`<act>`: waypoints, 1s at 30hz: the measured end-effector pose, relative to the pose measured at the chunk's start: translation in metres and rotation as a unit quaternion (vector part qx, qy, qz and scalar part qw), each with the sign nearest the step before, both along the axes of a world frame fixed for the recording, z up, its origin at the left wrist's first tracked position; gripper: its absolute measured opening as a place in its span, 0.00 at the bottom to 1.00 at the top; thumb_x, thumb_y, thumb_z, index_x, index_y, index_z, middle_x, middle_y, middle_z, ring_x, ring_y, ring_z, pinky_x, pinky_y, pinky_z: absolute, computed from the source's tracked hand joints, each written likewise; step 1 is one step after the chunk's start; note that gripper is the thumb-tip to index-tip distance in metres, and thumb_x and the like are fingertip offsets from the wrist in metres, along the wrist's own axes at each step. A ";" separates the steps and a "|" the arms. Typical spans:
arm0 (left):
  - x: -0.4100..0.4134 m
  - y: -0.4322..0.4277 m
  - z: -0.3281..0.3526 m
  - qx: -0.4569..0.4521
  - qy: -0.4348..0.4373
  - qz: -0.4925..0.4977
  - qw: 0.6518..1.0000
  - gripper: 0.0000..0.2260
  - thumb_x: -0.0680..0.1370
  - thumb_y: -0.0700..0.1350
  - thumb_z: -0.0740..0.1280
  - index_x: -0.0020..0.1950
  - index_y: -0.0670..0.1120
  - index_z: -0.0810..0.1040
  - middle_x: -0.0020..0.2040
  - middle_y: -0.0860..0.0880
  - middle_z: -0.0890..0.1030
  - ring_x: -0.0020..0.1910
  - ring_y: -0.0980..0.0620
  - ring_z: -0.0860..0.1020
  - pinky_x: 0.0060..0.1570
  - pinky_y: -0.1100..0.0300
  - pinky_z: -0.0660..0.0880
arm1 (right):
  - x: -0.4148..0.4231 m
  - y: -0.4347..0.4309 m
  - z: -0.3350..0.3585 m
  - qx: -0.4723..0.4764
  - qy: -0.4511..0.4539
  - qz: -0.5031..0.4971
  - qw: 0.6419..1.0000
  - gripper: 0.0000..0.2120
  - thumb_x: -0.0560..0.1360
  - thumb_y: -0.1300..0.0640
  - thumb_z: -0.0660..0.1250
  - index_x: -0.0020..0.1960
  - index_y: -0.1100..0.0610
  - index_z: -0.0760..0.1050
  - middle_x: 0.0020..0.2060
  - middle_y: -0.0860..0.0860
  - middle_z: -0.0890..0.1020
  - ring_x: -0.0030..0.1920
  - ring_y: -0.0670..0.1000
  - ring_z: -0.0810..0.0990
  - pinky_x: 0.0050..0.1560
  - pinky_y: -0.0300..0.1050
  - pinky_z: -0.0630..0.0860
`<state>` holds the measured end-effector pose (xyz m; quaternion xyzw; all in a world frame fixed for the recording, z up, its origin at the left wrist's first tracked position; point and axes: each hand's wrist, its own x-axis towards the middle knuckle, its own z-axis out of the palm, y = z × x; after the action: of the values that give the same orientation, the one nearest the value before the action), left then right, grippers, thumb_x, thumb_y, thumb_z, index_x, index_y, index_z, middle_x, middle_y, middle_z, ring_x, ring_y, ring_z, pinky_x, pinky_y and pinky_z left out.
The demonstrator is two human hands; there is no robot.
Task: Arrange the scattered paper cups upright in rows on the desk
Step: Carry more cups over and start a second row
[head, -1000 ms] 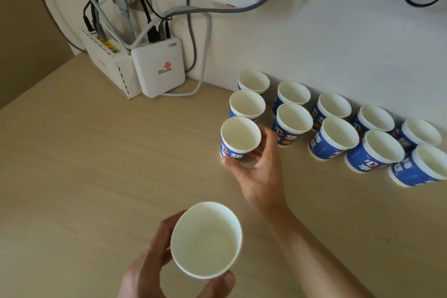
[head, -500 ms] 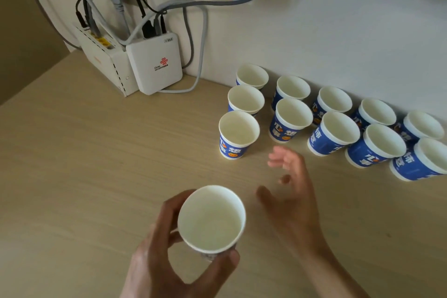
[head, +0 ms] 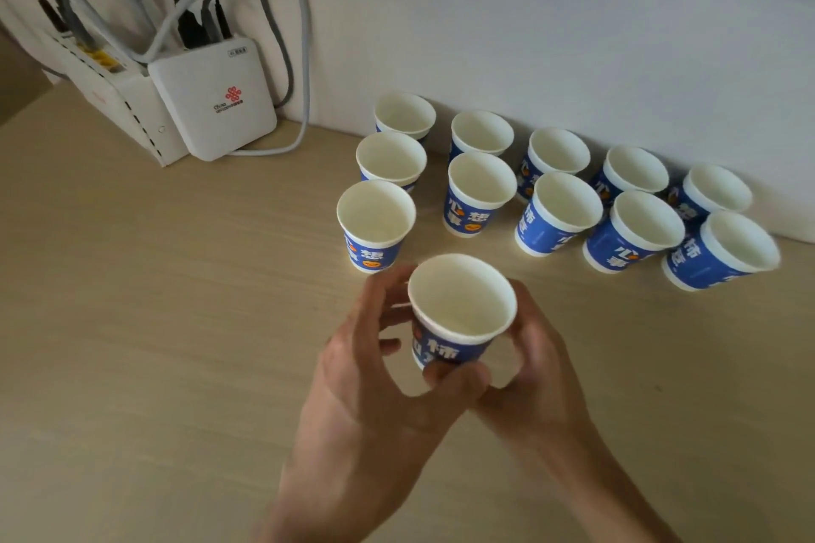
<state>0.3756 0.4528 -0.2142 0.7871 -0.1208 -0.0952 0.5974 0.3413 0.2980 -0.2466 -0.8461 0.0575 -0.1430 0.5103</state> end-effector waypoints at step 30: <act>-0.022 0.031 -0.016 -0.005 0.047 0.034 0.998 0.30 0.57 0.63 0.73 0.59 0.59 0.77 0.54 0.65 0.83 0.58 0.62 0.81 0.57 0.56 0.78 | 0.058 -0.016 -0.030 0.022 -0.022 -0.146 0.989 0.31 0.65 0.59 0.81 0.61 0.45 0.70 0.55 0.39 0.80 0.54 0.39 0.79 0.50 0.28 0.73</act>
<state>0.3536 0.4836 -0.2303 0.7822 -0.0660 -0.1109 0.6096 0.3996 0.2824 -0.2770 -0.8138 0.1721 -0.2332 0.5038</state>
